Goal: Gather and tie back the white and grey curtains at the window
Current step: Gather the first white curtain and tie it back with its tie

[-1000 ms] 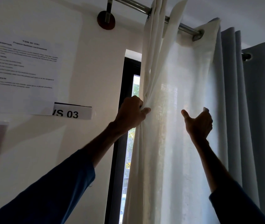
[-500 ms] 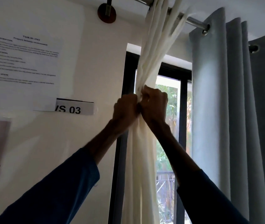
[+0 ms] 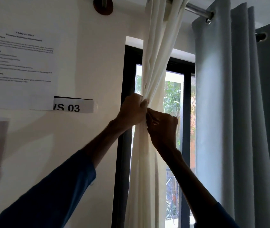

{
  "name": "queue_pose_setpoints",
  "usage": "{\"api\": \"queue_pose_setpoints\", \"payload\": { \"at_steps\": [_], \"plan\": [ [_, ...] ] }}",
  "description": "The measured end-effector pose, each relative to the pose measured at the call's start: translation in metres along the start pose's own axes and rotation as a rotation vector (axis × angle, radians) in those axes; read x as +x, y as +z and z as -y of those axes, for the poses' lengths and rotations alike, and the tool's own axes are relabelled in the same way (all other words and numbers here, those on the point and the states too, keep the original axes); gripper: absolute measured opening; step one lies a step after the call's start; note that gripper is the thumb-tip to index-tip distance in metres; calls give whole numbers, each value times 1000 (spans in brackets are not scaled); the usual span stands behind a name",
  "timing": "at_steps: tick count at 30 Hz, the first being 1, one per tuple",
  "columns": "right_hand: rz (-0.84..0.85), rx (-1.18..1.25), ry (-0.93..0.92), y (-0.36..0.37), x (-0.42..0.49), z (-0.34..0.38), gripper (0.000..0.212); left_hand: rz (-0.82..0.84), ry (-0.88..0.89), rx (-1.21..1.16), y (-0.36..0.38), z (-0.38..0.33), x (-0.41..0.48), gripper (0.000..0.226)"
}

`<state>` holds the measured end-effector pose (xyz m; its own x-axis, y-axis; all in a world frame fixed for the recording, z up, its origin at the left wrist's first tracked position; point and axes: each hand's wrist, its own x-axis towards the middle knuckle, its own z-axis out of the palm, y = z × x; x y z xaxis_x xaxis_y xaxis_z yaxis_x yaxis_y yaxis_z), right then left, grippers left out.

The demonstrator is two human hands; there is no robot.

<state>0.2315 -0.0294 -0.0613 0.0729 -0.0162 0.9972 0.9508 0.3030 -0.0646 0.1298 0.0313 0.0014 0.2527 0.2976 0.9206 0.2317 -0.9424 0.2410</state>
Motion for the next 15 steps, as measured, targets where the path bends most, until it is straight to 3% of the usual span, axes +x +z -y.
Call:
{"api": "queue_pose_setpoints", "payload": {
  "at_steps": [5,8,12,14,15],
  "plan": [
    [73,99,-26,-10,-10,-3,27,18,-92,-113,11,-15,3,62],
    [113,177,3,-21,-6,-9,22,7,-132,-24,13,-13,7,50],
    [47,317,256,-37,17,-33,20,43,-143,-31,11,-10,8,40],
    [-17,274,385,-41,31,-50,41,74,-123,-66,8,-14,7,32],
    [31,293,466,-41,38,-57,57,99,-114,-112,6,-15,6,28]
  ]
}}
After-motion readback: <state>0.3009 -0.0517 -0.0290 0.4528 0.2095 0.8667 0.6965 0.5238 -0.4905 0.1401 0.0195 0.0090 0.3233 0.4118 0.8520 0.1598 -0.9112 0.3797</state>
